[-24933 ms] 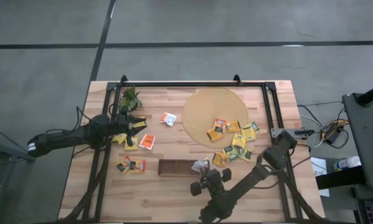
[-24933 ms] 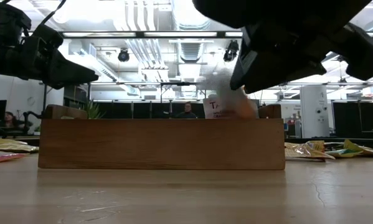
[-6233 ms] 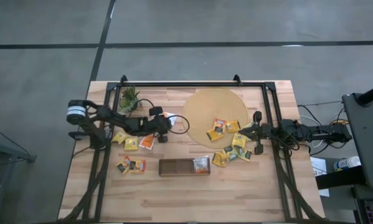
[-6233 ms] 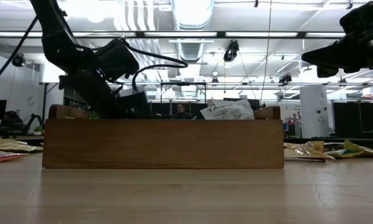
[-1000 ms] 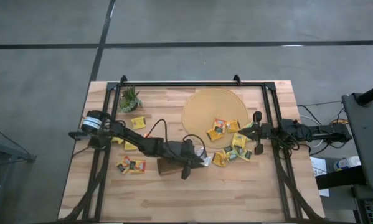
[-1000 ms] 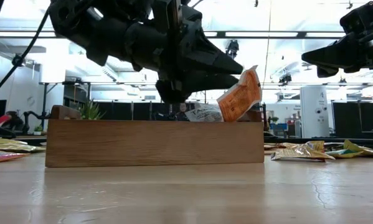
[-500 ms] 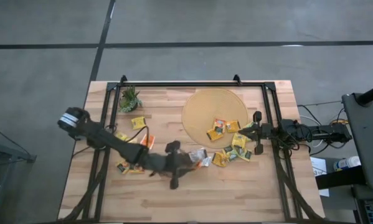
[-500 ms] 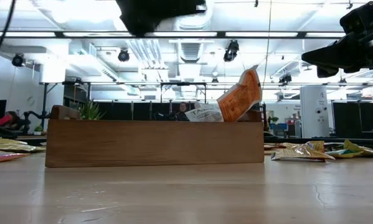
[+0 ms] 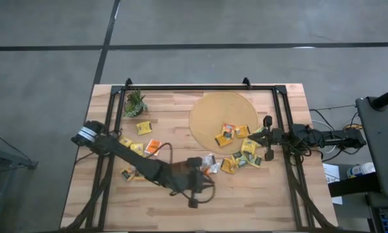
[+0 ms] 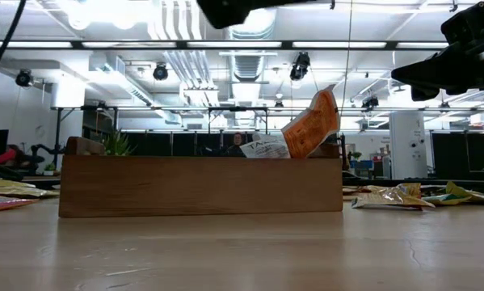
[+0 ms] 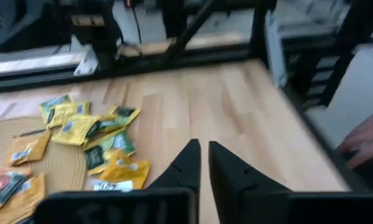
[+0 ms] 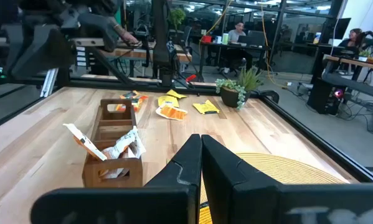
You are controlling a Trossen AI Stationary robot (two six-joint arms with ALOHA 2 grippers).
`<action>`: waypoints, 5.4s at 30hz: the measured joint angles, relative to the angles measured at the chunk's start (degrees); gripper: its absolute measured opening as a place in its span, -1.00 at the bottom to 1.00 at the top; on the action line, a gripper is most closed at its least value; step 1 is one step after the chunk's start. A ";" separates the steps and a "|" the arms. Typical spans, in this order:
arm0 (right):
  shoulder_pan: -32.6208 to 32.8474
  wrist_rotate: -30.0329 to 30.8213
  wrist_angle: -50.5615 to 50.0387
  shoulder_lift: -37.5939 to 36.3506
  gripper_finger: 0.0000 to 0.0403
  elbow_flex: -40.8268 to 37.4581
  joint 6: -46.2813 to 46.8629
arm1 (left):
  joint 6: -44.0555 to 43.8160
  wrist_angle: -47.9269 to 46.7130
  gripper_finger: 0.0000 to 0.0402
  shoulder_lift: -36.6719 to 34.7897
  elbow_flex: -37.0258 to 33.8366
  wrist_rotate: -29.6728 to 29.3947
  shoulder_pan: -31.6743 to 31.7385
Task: Pick & Place Tea
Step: Put the white tea bag into the right section of the wooden organizer
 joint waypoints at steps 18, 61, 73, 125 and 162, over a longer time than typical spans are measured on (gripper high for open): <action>0.00 0.00 0.00 0.02 -0.96 -0.02 -0.02 | -1.41 -29.17 -0.97 9.81 18.29 -17.56 -0.86; -0.02 -0.01 0.02 0.00 -0.96 -0.02 0.00 | -6.70 -30.45 -0.51 11.74 17.71 -17.56 2.18; -0.02 0.00 0.02 0.00 -0.96 -0.02 0.00 | -9.22 -31.19 -0.89 11.74 17.63 -17.59 2.88; -0.02 -0.01 0.02 0.04 -0.96 -0.02 0.00 | -1.88 25.08 -1.00 -1.72 -19.73 -10.09 3.99; -0.01 0.00 0.03 0.04 -0.96 -0.02 0.00 | 1.51 34.52 -1.00 11.47 -13.52 -0.96 5.17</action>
